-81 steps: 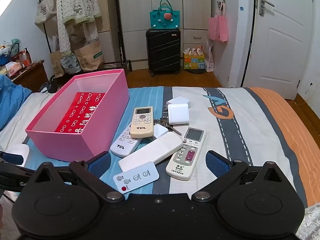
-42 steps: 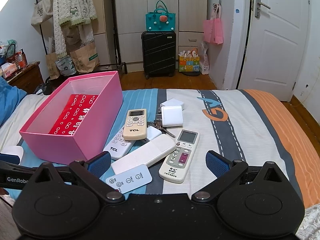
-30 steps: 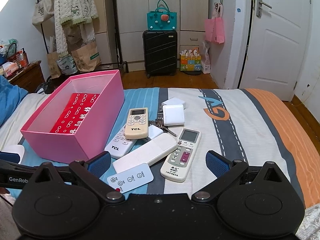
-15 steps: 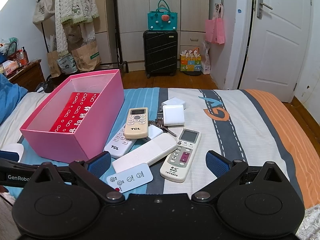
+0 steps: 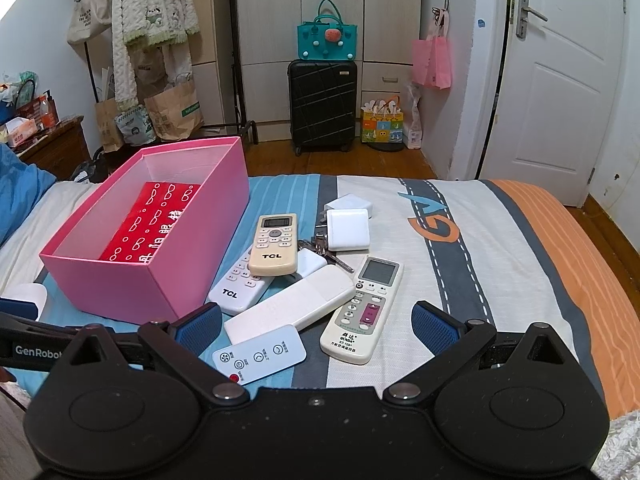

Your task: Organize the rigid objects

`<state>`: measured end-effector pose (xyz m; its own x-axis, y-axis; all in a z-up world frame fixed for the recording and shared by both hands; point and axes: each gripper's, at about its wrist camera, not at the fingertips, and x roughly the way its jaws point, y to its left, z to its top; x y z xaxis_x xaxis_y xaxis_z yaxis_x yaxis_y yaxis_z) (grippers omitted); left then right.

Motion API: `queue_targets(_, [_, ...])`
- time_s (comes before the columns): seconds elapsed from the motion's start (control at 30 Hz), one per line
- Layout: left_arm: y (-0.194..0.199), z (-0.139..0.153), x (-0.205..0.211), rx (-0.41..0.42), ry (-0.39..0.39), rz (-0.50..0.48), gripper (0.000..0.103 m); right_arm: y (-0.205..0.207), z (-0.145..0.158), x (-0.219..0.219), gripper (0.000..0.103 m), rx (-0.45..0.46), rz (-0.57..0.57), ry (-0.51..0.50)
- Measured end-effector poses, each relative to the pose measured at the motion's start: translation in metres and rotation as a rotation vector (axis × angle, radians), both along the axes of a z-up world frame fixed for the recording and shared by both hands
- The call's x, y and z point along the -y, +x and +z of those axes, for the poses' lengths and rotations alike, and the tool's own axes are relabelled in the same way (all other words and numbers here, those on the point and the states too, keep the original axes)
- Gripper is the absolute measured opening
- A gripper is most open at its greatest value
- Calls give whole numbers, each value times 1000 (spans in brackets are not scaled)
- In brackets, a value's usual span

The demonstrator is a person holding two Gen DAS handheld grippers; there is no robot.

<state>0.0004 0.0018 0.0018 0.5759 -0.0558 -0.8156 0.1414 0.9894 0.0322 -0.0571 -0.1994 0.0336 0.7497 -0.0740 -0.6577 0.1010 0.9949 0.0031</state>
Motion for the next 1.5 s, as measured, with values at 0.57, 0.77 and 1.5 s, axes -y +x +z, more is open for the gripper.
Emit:
queue_targets(0.57, [0, 0, -2, 19, 4, 18, 103, -4, 5, 5, 102, 40, 2, 60])
queue_targets(0.77, [-4, 10, -8, 65, -12, 20, 103, -18, 16, 12, 102, 211, 21, 115])
queue_targets(1.5, [108, 26, -51, -106, 12, -40, 100, 112, 97, 70, 99, -490, 126, 208])
